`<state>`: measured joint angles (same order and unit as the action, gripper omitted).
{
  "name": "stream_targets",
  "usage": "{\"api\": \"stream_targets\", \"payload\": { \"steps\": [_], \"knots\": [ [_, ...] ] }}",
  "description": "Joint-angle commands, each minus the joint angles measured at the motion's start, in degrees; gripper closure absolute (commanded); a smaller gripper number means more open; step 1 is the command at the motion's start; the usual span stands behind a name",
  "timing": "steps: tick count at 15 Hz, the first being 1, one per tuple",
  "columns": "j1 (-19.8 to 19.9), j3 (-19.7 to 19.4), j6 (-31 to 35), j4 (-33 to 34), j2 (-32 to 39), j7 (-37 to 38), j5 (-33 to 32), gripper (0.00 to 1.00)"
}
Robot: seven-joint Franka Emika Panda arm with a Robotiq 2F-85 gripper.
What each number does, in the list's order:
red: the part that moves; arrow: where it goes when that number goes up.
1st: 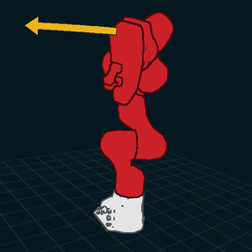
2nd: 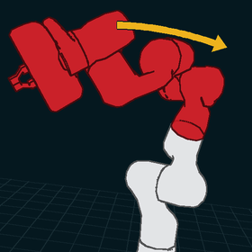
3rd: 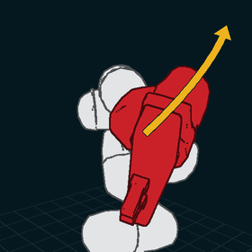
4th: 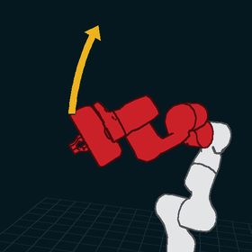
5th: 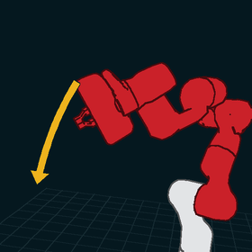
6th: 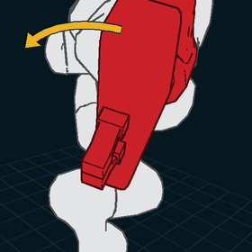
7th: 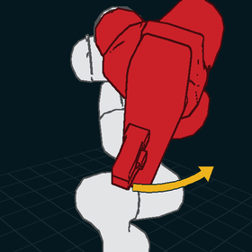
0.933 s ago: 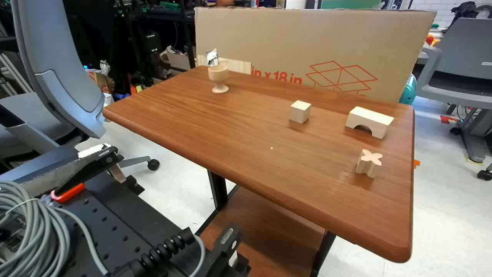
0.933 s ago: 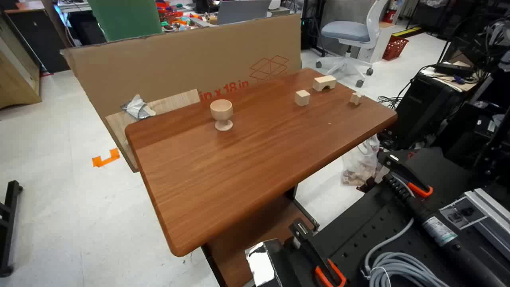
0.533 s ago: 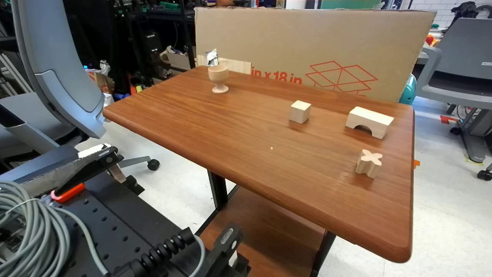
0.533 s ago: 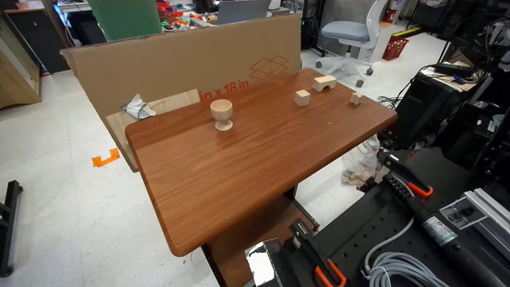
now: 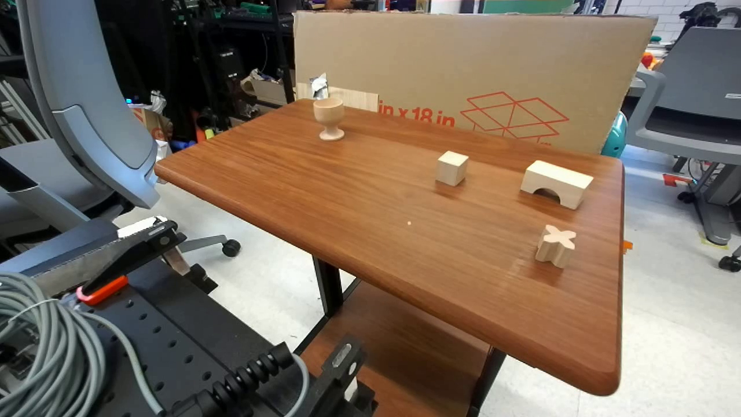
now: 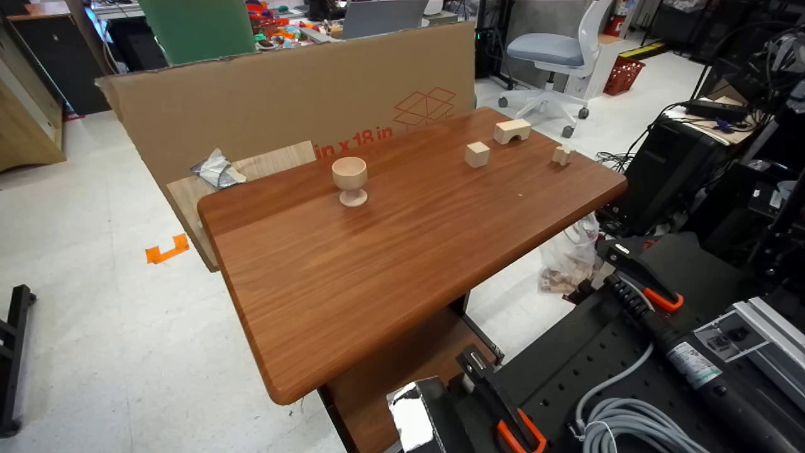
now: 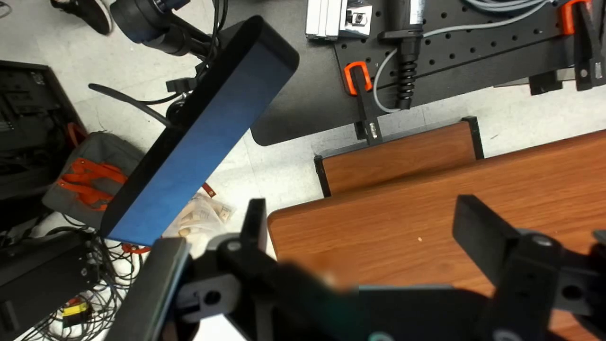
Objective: Move the rectangular block forward to the middle of the table
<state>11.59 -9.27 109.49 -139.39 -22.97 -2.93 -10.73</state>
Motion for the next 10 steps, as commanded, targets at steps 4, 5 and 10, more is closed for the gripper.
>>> {"api": "stream_targets", "payload": {
  "steps": [4, 5, 10],
  "knots": [
    [-1.0, -0.2, 5.1, 2.6, 7.2, 2.0, 1.2, 0.0],
    [-1.2, -0.2, 7.0, 3.2, 8.8, 1.9, 1.6, 0.0],
    [-1.4, -1.1, 16.6, 8.2, 17.3, -0.5, 5.1, 0.0]
  ]
}}
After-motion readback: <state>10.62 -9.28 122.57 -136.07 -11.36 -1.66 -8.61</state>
